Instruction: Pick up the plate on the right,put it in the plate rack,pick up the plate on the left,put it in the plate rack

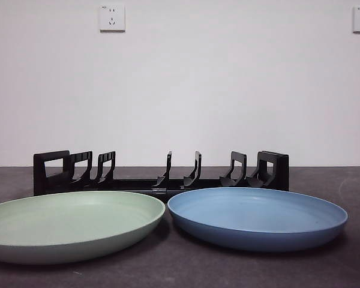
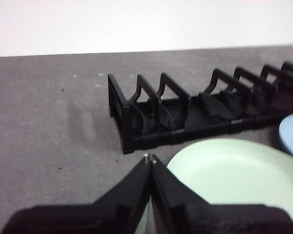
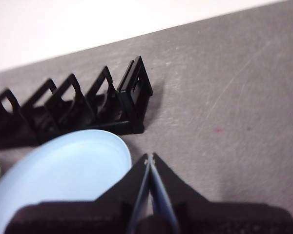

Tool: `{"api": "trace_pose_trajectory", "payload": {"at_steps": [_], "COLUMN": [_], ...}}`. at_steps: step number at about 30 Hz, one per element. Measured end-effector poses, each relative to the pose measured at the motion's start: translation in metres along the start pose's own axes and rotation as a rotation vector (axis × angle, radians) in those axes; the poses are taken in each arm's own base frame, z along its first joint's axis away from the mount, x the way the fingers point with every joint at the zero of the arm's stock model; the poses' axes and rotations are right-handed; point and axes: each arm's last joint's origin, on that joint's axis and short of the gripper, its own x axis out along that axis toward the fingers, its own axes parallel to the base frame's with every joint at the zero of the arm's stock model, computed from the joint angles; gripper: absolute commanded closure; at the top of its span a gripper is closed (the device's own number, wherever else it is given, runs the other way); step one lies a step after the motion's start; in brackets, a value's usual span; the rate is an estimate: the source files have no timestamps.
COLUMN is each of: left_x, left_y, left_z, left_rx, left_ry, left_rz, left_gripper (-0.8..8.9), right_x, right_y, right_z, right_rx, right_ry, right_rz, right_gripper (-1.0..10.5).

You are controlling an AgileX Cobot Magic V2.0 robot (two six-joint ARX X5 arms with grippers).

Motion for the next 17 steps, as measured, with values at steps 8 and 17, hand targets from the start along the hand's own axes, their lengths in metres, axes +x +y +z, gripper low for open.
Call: {"api": "trace_pose_trajectory", "payload": {"at_steps": [8, 17], "left_x": [-0.001, -0.003], "left_y": [-0.003, -0.006], "left_z": [0.007, 0.059], "left_rx": [-0.170, -0.197], "left_ry": [-0.025, 0.001], "left_rz": [-0.078, -0.072], "left_gripper": [8.20, 8.19], "right_x": [-0.002, 0.011], "right_y": [0.003, 0.015], "right_z": [0.012, 0.064], "right_rx": [0.097, 0.119], "right_ry": [-0.001, 0.107], "right_rz": [0.000, -0.035], "right_gripper": [9.6, 9.6]}}
